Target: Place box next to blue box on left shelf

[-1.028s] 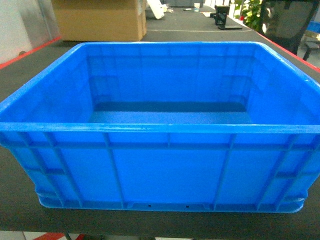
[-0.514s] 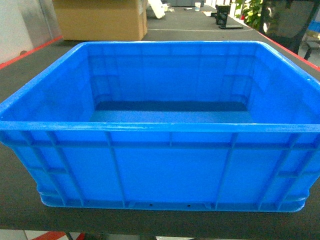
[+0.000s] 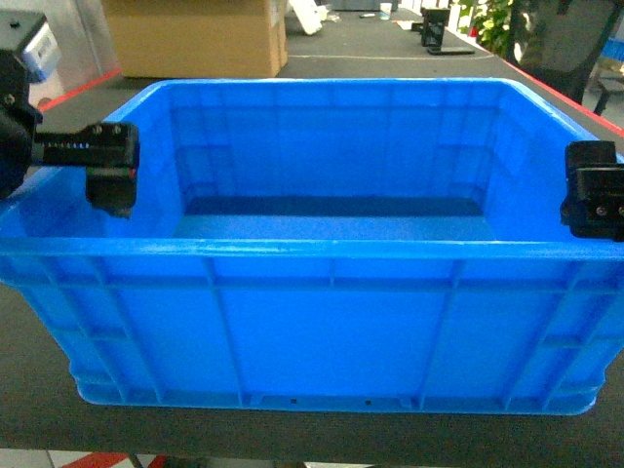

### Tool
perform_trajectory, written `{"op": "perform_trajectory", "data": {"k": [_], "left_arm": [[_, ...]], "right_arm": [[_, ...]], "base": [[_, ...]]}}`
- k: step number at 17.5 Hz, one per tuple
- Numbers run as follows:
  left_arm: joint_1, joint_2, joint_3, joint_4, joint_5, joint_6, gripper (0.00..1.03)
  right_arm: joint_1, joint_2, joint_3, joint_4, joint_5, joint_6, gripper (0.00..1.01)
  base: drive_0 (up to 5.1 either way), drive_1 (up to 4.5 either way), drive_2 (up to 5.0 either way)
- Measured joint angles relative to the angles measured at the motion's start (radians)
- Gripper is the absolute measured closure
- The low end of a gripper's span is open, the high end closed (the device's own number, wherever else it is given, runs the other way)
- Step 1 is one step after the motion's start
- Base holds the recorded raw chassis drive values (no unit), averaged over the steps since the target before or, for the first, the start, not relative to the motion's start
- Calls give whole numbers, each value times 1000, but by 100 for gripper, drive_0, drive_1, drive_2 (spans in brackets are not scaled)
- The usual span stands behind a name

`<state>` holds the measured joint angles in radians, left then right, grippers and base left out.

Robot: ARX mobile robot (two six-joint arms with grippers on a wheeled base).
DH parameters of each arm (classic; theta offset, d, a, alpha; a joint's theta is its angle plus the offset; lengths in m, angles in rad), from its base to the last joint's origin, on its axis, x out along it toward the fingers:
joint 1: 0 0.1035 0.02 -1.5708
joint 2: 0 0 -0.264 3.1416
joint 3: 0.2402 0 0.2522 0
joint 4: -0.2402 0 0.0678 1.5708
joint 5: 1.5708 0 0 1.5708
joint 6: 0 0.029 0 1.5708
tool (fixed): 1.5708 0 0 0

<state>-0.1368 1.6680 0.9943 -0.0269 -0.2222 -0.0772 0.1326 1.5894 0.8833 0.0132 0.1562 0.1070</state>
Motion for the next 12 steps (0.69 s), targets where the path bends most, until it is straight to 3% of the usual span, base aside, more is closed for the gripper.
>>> {"op": "perform_trajectory", "data": {"k": [1,7,8,10,12], "left_arm": [[-6,9,11,-10,-10,10,19],[-26,14,40,-99,5,4,62],[-32,14,60,-154,-28,-35,84],[-41,9,63,-168,-37,-56,87],[-55,-22,42,-174,-50,-57,88]], "right_arm": [[7,6,6,10,14,-4,11],[25,21,18,17,23,-7,55],[35,16,18,16,27,-5,78],[44,-18,-3,21,15,28,91],[45,-56,-34,23,29,45,91]], "base": [[0,0,0],[0,0,0],[0,0,0],[0,0,0],[0,0,0]]}}
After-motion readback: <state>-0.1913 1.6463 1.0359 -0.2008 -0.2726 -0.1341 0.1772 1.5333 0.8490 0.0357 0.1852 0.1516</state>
